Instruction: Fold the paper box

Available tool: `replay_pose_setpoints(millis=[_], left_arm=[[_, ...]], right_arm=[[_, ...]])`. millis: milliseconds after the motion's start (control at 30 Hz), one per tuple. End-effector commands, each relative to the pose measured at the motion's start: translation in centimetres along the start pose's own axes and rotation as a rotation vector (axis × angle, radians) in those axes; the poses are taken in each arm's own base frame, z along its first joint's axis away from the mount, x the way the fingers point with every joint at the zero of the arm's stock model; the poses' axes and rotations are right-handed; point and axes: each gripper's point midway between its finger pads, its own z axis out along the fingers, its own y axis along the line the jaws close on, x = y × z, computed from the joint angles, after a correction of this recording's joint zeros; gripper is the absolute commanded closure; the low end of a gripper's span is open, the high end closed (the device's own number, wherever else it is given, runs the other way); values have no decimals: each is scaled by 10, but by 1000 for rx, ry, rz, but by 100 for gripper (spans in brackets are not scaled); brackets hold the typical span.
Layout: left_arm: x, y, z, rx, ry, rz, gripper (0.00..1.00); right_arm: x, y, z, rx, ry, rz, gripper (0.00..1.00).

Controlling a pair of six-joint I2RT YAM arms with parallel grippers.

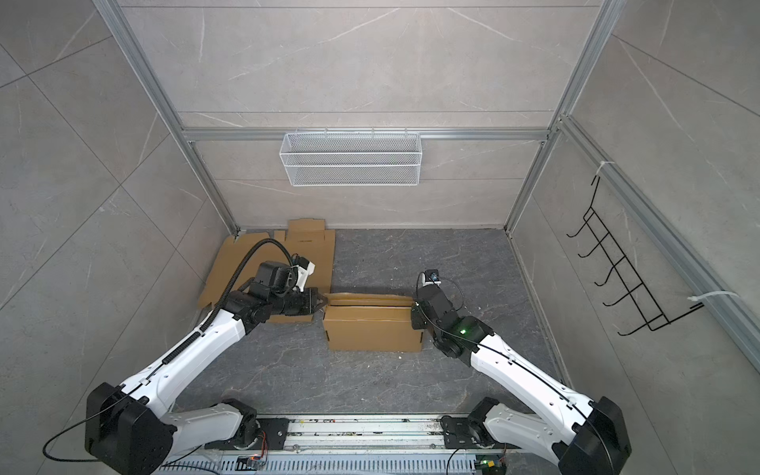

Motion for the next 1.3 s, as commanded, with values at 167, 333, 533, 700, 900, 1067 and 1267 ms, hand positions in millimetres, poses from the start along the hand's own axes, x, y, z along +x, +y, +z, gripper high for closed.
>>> replay_pose_setpoints(millis=[167, 333, 533, 700, 900, 1067, 1267], left_arm=[[42, 11, -1, -50, 137, 7, 97], [46, 13, 2, -66, 128, 26, 97], [43, 13, 1, -69, 100, 28, 97], [44, 12, 3, -63, 98, 27, 97], [44, 11, 6, -62, 95, 32, 97], [45, 10, 6, -63, 97, 36, 97], [43, 9, 5, -63, 92, 45, 97]], right_arm=[[6, 0, 0, 2, 5, 15, 100], [4, 2, -2, -4, 2, 21, 100], [2, 5, -7, -26, 6, 39, 90], [2, 11, -13, -71, 25, 49, 74], [3, 20, -24, -144, 47, 29, 52], [3, 26, -32, -195, 79, -30, 38], [-15, 24, -57, -234, 65, -166, 22]])
